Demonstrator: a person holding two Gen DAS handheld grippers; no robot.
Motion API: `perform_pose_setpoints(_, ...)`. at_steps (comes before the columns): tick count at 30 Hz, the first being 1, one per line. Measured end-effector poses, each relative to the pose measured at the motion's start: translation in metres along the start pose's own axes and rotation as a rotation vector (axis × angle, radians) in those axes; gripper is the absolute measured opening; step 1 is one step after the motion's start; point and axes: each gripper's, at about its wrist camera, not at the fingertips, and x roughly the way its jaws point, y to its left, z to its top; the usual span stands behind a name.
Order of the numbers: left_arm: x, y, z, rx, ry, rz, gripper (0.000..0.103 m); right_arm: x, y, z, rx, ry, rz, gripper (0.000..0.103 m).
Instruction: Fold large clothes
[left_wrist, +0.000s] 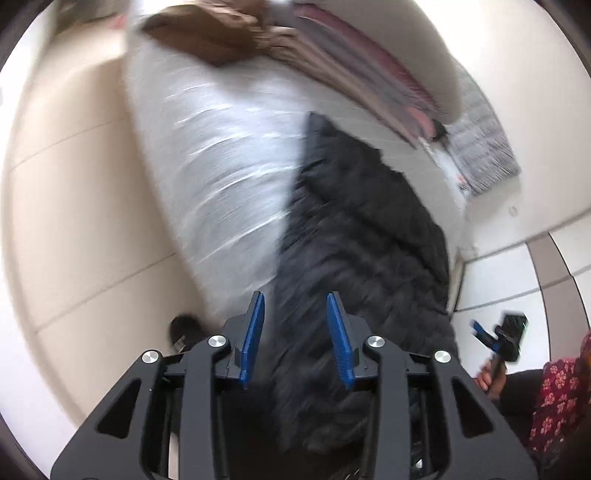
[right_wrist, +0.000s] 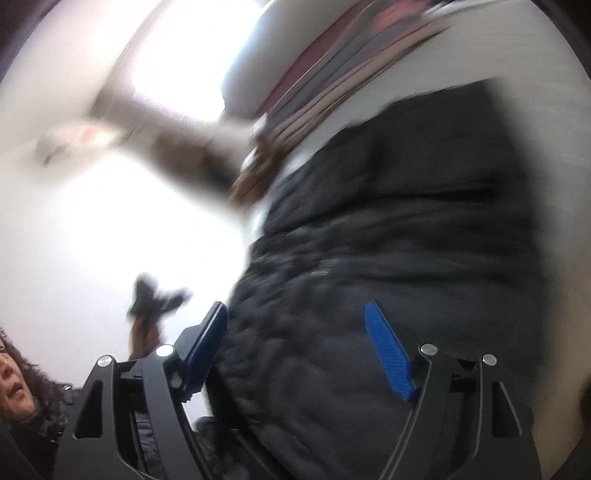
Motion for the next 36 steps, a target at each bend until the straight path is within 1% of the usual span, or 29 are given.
perform_pose_setpoints(1,0.013,-0.007,0.012,0.014,0.01,-0.009,0.034,0.037,0.003,0.017,0.005,0.062,0.04,0.075)
perform_pose_setpoints(3,0.051,-0.022,0.039,0.037,0.039,-0.024,0.034,0.081,0.006,0.032,0.005,0.136,0.068,0.075)
perform_pose_setpoints(4,0.074,-0.027,0.055,0.041,0.049,-0.033,0.034,0.116,0.002,0.047,0.01,0.181,0.048,0.075)
perform_pose_setpoints(5,0.085,-0.032,0.063,0.039,0.044,-0.025,0.034,0.13,-0.001,0.055,0.013,0.198,0.034,0.075)
perform_pose_setpoints(6,0.096,-0.038,0.072,0.041,0.028,-0.003,0.034,0.154,-0.008,0.067,0.025,0.223,0.029,0.075)
perform_pose_setpoints(7,0.11,-0.038,0.084,0.037,0.015,0.0,0.034,0.163,-0.016,0.075,0.04,0.23,0.033,0.075)
perform_pose_setpoints(8,0.119,-0.036,0.092,0.019,0.012,-0.015,0.034,0.182,-0.026,0.085,0.08,0.238,0.033,0.075)
perform_pose_setpoints(10,0.134,-0.038,0.103,0.01,0.006,-0.01,0.034,0.2,-0.037,0.089,0.123,0.236,0.039,0.075)
perform_pose_setpoints(11,0.141,-0.039,0.107,0.012,0.011,-0.007,0.034,0.207,-0.042,0.094,0.141,0.235,0.043,0.075)
perform_pose_setpoints(13,0.161,-0.036,0.114,-0.003,0.057,-0.008,0.034,0.222,-0.058,0.102,0.177,0.236,0.033,0.075)
perform_pose_setpoints(15,0.173,-0.032,0.113,-0.006,0.094,-0.009,0.034,0.225,-0.06,0.104,0.185,0.224,0.024,0.075)
perform_pose_setpoints(17,0.184,-0.029,0.108,-0.012,0.146,-0.049,0.034,0.233,-0.067,0.11,0.22,0.216,0.07,0.075)
perform_pose_setpoints(19,0.19,-0.029,0.1,-0.008,0.189,-0.095,0.034,0.239,-0.067,0.11,0.232,0.23,0.116,0.075)
perform_pose_setpoints(20,0.192,-0.03,0.097,-0.004,0.206,-0.118,0.034,0.244,-0.065,0.108,0.238,0.253,0.174,0.075)
perform_pose_setpoints(22,0.193,-0.031,0.089,-0.011,0.251,-0.206,0.034,0.253,-0.055,0.101,0.239,0.293,0.235,0.075)
perform_pose_setpoints(23,0.192,-0.032,0.087,-0.008,0.262,-0.221,0.034,0.254,-0.052,0.1,0.237,0.3,0.256,0.075)
perform_pose_setpoints(24,0.191,-0.033,0.084,-0.003,0.272,-0.246,0.034,0.255,-0.046,0.097,0.232,0.311,0.301,0.075)
perform_pose_setpoints(26,0.183,-0.037,0.08,0.007,0.284,-0.298,0.036,0.254,-0.033,0.091,0.211,0.325,0.347,0.075)
perform_pose_setpoints(28,0.173,-0.041,0.075,0.027,0.284,-0.323,0.039,0.251,-0.021,0.084,0.187,0.348,0.391,0.076)
perform_pose_setpoints(29,0.164,-0.042,0.071,0.042,0.285,-0.329,0.04,0.249,-0.013,0.08,0.161,0.363,0.396,0.077)
perform_pose_setpoints(32,0.145,-0.044,0.061,0.093,0.295,-0.316,0.043,0.246,0.006,0.061,0.093,0.433,0.395,0.079)
perform_pose_setpoints(34,0.137,-0.044,0.056,0.127,0.314,-0.291,0.045,0.248,0.017,0.042,0.042,0.504,0.374,0.08)
perform_pose_setpoints(36,0.13,-0.04,0.046,0.169,0.359,-0.252,0.047,0.25,0.019,0.03,0.021,0.553,0.339,0.08)
